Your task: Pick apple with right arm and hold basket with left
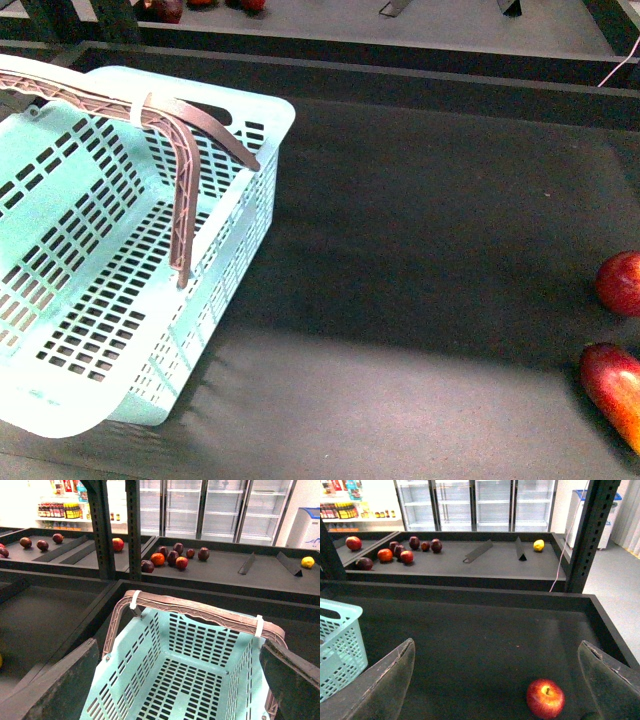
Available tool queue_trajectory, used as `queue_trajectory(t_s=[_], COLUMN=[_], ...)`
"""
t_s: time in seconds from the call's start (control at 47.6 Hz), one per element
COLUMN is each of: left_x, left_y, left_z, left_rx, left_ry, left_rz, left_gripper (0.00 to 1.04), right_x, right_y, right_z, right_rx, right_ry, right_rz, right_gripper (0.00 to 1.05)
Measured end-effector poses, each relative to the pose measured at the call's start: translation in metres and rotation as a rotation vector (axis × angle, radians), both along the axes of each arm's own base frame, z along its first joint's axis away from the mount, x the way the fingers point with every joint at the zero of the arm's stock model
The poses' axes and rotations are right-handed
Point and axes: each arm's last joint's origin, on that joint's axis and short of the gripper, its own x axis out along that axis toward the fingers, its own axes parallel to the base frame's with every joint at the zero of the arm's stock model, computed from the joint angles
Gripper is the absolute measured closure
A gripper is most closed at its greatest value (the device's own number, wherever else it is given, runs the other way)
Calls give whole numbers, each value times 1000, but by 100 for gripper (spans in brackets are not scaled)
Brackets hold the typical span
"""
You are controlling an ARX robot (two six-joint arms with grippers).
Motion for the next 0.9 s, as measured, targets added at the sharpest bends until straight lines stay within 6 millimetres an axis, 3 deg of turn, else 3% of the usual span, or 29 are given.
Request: queue_trajectory(t_s=[0.567,0.714,0.904], left_x=[0,2,13], left_y=[0,-7,-18], left_z=[0,-3,14], left_rx=[-3,-157,-315], left_ry=[6,386,420], left_rz=[2,44,-22], left_gripper=[7,7,7], right_x=[0,0,0], right_y=[0,0,0], right_z=[0,0,0], right_rx=[0,0,0], right_ry=[0,-1,-1], right_rz=[0,0,0], right_gripper=[9,9,9])
